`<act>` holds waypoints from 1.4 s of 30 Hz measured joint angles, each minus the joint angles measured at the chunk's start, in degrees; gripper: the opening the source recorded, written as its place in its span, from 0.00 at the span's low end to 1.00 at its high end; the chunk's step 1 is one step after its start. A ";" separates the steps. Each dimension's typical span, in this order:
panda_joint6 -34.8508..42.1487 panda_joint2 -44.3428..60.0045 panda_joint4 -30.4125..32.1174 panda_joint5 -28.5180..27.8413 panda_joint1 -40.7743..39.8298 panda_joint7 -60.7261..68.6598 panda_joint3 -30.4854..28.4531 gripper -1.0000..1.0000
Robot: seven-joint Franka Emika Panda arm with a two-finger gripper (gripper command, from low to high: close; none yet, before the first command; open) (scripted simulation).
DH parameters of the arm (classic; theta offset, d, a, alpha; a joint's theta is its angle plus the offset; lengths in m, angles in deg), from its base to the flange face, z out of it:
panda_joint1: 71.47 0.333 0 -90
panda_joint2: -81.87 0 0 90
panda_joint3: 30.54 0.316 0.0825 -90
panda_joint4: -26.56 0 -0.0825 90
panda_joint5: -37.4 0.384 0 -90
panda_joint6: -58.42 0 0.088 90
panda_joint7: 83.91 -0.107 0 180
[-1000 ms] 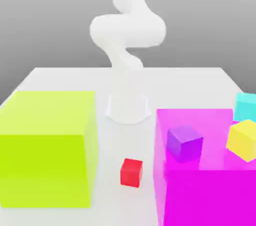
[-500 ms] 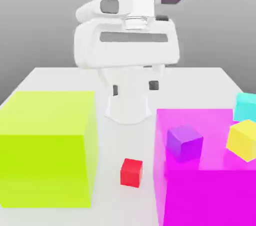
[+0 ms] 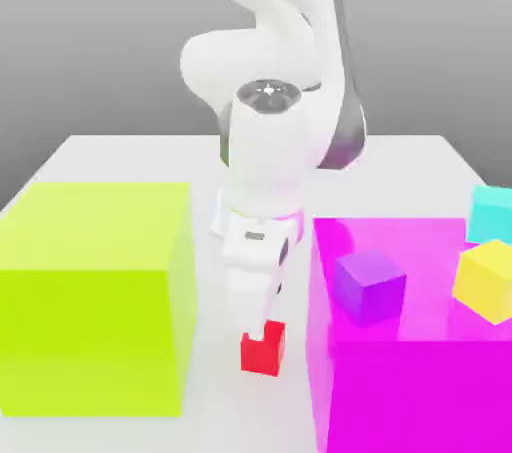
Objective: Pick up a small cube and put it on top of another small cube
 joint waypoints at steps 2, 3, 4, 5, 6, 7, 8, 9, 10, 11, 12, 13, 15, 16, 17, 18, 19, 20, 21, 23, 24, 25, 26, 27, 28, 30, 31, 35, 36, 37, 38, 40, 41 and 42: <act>-3.28 4.07 -0.71 4.36 -2.55 3.34 3.68 0.50; -4.97 6.12 -1.09 5.86 -4.45 4.48 5.96 0.50; -6.69 8.16 -1.45 6.73 -6.47 5.16 8.19 0.50; -8.12 9.88 -1.76 7.34 -8.02 5.63 9.89 0.00; -8.12 9.88 -1.76 7.34 -8.02 5.63 9.89 0.00; -8.10 9.88 -1.76 7.33 -8.02 5.63 9.89 0.00; -8.06 9.88 -1.76 7.33 -8.02 5.63 9.89 0.00; -8.00 9.87 -1.76 7.32 -8.02 5.62 9.89 0.00; -7.95 9.87 -1.76 7.32 -8.02 5.62 9.89 0.00; -8.69 10.73 -1.91 7.60 -8.81 5.84 10.74 0.00; -8.22 10.14 -1.80 7.42 -8.41 5.70 10.30 0.00; -7.13 8.81 -1.55 6.65 -7.48 5.12 9.18 0.00; -4.25 5.21 -0.85 3.54 -5.56 2.82 6.47 0.00; -2.66 3.21 -0.46 1.51 -5.04 1.33 5.43 0.00; -1.03 1.16 -0.07 -0.49 -4.84 -0.13 4.72 0.00; 0.63 -0.90 0.32 -2.31 -5.09 -1.45 4.39 0.00; 2.30 -2.98 0.70 -3.81 -5.39 -2.55 4.31 0.00; 3.38 -4.65 0.12 -4.85 -5.76 -2.53 4.23 0.00; 4.01 -6.02 -1.15 -5.51 -5.99 -1.67 4.16 0.00; 5.01 -8.34 -4.67 -6.03 -5.77 1.09 3.98 0.00; 5.91 -9.39 -6.63 -6.02 -5.40 2.28 4.04 0.00; 6.93 -10.40 -8.65 -5.91 -5.02 3.44 4.12 0.00; 8.00 -11.38 -10.69 -5.73 -4.60 4.59 4.21 0.00; 9.11 -12.33 -12.74 -5.49 -4.16 5.75 4.28 0.00; 10.22 -13.27 -14.80 -5.21 -3.68 6.93 4.30 0.00; 12.41 -15.07 -18.96 -4.51 -2.75 9.44 4.24 0.00; 14.09 -15.78 -20.63 -4.27 -2.20 9.56 4.66 0.00; 23.28 -17.68 -24.84 -3.89 0.57 4.48 8.44 0.00; 25.77 -18.10 -25.74 -3.76 1.27 2.88 9.57 0.00; 28.26 -18.52 -26.61 -3.63 1.94 1.29 10.74 0.00; 30.77 -18.94 -27.49 -3.44 2.66 -0.30 11.87 0.00; 35.79 -19.79 -29.23 -3.00 4.00 -3.42 14.24 0.00; 38.31 -20.22 -30.10 -2.77 4.74 -4.97 15.37 0.00; 40.81 -20.66 -30.96 -2.52 5.50 -6.50 16.47 0.00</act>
